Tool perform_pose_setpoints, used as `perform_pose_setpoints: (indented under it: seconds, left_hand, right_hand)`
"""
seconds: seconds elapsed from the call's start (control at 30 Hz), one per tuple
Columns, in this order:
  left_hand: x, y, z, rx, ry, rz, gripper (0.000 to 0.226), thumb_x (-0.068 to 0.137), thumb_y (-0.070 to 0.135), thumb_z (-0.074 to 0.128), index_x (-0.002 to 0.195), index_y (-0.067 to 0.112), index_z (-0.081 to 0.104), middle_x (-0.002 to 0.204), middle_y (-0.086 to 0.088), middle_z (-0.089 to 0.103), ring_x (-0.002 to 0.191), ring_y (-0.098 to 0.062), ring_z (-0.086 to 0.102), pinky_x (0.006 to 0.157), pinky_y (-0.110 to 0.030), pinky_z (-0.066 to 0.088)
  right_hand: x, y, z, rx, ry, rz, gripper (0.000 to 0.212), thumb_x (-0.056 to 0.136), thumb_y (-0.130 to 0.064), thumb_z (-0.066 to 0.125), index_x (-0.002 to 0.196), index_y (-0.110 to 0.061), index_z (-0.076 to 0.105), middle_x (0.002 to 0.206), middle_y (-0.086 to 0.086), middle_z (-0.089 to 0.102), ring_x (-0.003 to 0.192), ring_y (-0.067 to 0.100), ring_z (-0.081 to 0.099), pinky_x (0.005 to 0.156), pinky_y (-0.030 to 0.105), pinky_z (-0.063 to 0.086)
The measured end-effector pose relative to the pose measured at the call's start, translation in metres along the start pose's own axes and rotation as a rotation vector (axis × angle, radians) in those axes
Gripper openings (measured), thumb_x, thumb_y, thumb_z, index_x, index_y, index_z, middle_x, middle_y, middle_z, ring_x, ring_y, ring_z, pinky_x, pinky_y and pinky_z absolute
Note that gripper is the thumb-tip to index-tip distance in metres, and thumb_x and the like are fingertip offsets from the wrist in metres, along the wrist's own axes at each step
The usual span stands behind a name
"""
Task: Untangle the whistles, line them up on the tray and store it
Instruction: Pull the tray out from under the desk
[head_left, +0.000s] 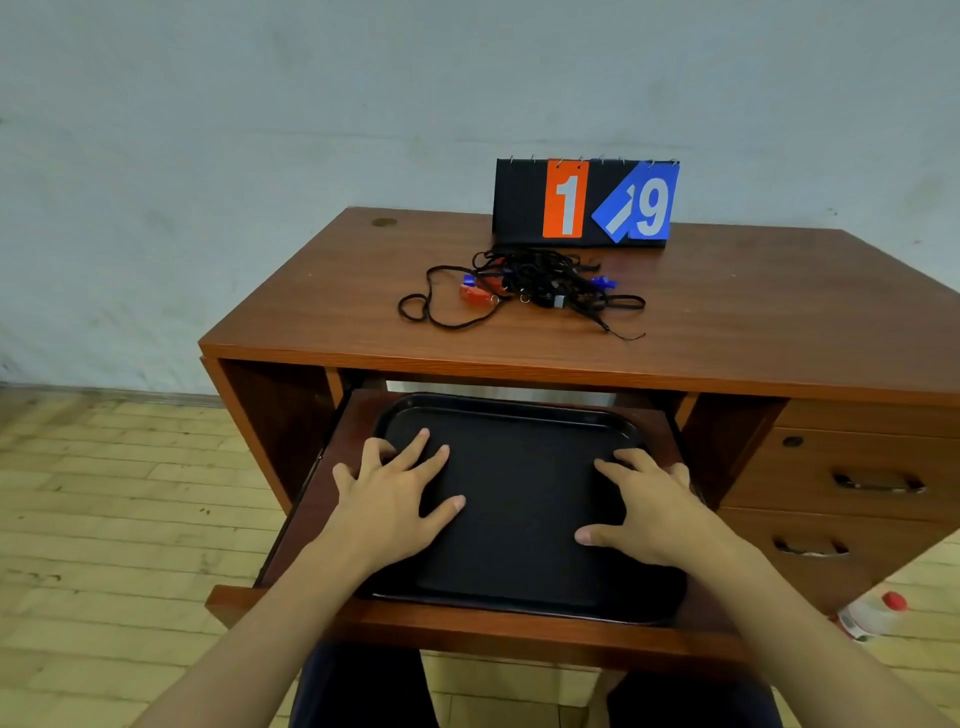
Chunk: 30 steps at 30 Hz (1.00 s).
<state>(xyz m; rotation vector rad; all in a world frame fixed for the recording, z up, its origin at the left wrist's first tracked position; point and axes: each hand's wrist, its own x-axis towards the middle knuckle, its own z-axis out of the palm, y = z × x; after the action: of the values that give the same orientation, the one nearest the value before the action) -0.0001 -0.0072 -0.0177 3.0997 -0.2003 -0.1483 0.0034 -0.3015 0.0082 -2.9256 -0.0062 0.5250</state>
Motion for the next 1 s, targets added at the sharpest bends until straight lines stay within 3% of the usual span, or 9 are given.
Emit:
perform_pose_setpoints:
  seconds: [0.37,0.53,0.77,1.0]
  left_hand:
    - [-0.018,-0.002,-0.038,0.022,0.086,-0.003,0.074,0.094,0.079,0.027,0.160,0.049,0.013,0.172,0.017,0.004,0.144,-0.026,0.019,0.106,-0.053,0.036]
    - [-0.008,0.001,-0.061,0.007,0.078,0.005,0.074,0.093,0.080,0.026,0.160,0.050,0.013,0.172,0.017,0.006,0.145,-0.025,0.019,0.106,-0.052,0.036]
    - [0.039,0.006,-0.080,0.000,0.000,0.007,0.075,0.092,0.082,0.024,0.159,0.050,0.015,0.172,0.017,0.010,0.144,-0.027,0.021,0.109,-0.059,0.035]
    - [0.109,-0.001,-0.094,0.024,-0.055,0.037,0.072,0.095,0.079,0.021,0.160,0.050,0.011,0.172,0.017,0.006,0.143,-0.026,0.019,0.106,-0.050,0.033]
  right_hand:
    - [-0.033,-0.004,-0.022,0.028,0.132,-0.030,0.104,0.075,-0.075,0.068,0.160,-0.035,0.022,0.167,-0.011,0.011,0.149,0.037,0.018,0.117,0.056,0.034]
    - [-0.036,0.001,-0.055,0.047,0.170,-0.062,0.092,0.080,-0.070,0.068,0.157,-0.040,0.029,0.168,-0.008,0.010,0.148,0.042,0.020,0.117,0.059,0.033]
    - [0.014,0.009,-0.080,0.012,0.191,-0.069,0.080,0.084,-0.079,0.048,0.151,-0.037,0.039,0.165,-0.004,0.024,0.147,0.036,0.031,0.117,0.059,0.031]
    - [0.082,0.013,-0.099,-0.013,0.147,-0.032,0.078,0.089,-0.074,0.044,0.156,-0.035,0.034,0.167,-0.007,0.025,0.148,0.039,0.027,0.119,0.057,0.028]
